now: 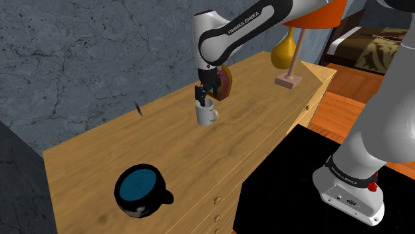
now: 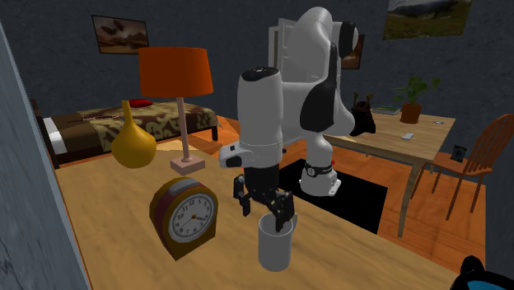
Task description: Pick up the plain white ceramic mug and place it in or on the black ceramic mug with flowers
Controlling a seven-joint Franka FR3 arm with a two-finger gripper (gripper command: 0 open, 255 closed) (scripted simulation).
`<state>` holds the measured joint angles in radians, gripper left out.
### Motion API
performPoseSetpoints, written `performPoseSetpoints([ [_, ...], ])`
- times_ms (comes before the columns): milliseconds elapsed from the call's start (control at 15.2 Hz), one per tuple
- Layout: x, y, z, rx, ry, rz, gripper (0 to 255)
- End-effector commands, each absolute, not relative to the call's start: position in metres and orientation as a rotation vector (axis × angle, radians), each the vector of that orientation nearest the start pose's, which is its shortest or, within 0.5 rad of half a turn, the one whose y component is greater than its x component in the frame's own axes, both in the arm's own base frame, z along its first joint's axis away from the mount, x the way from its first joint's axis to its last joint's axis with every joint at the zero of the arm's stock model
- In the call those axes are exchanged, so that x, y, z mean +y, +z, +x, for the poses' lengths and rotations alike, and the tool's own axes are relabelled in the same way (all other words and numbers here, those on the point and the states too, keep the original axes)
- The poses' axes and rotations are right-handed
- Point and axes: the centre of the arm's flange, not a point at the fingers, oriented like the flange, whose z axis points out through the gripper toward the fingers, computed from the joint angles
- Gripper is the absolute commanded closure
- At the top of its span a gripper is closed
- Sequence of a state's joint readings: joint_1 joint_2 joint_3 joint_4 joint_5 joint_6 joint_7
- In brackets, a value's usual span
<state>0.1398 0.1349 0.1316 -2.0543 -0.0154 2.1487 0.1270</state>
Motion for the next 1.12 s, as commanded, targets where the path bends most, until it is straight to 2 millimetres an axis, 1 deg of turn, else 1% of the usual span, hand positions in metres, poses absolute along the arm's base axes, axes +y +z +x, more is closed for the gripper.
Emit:
performPoseSetpoints([
  [0,0.1502,0.3588,0.547,-0.239,0.062,-3.135,0],
  [66,0.1502,0.3505,0.5467,-0.239,0.062,-3.135,0],
  [594,0.1502,0.3505,0.5467,-0.239,0.062,-3.135,0],
  [660,0.1502,0.3505,0.5467,-0.239,0.062,-3.135,255],
  [1056,0.1502,0.3505,0.5467,-0.239,0.062,-3.135,255],
])
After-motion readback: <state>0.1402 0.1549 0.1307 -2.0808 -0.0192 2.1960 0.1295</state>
